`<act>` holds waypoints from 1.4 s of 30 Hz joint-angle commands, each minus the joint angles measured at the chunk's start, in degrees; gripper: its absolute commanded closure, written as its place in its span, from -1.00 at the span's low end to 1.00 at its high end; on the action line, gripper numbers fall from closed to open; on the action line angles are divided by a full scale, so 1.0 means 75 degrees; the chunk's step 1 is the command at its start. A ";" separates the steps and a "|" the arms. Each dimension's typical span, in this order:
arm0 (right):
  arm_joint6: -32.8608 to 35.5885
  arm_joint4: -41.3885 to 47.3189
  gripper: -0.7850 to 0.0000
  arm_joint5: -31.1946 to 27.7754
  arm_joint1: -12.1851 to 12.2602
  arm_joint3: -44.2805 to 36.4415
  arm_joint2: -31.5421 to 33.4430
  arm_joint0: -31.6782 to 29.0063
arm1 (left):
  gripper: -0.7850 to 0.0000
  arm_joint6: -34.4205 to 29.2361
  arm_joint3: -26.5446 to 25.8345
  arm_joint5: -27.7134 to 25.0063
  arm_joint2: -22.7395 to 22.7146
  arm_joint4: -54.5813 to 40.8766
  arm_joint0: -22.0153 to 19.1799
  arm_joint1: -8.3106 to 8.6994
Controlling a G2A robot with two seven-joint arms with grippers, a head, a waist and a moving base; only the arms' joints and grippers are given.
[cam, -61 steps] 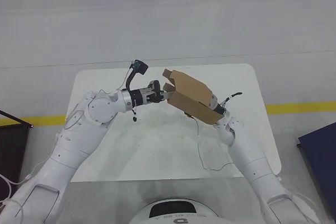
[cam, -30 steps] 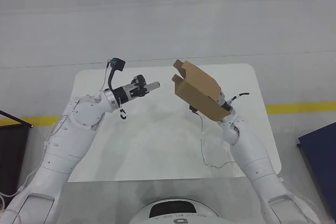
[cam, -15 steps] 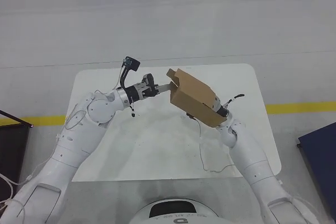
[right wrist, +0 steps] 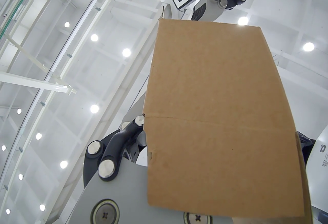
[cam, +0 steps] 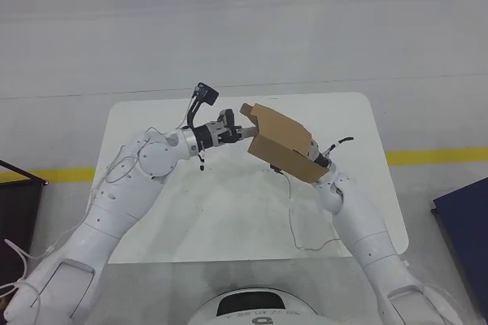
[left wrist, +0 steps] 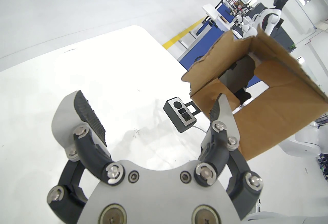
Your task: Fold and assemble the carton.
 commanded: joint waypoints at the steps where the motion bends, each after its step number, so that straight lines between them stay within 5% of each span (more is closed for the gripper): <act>1: 0.0005 0.0014 1.00 0.0009 -0.0007 0.0019 -0.0001 0.0004 | -1.00 -0.0018 -0.0013 -0.0028 0.0013 0.0047 0.0013 -0.0008; 22: -0.0008 -0.0073 1.00 -0.0026 -0.0055 -0.0152 0.0040 -0.0090 | -1.00 0.0421 -0.0340 -0.0056 -0.0765 -0.0545 0.0132 0.0036; 42: -0.0027 -0.0086 1.00 0.0019 -0.0072 -0.0135 0.0175 -0.0075 | -1.00 0.0346 -0.0183 0.0185 -0.0402 -0.0627 -0.0113 -0.0192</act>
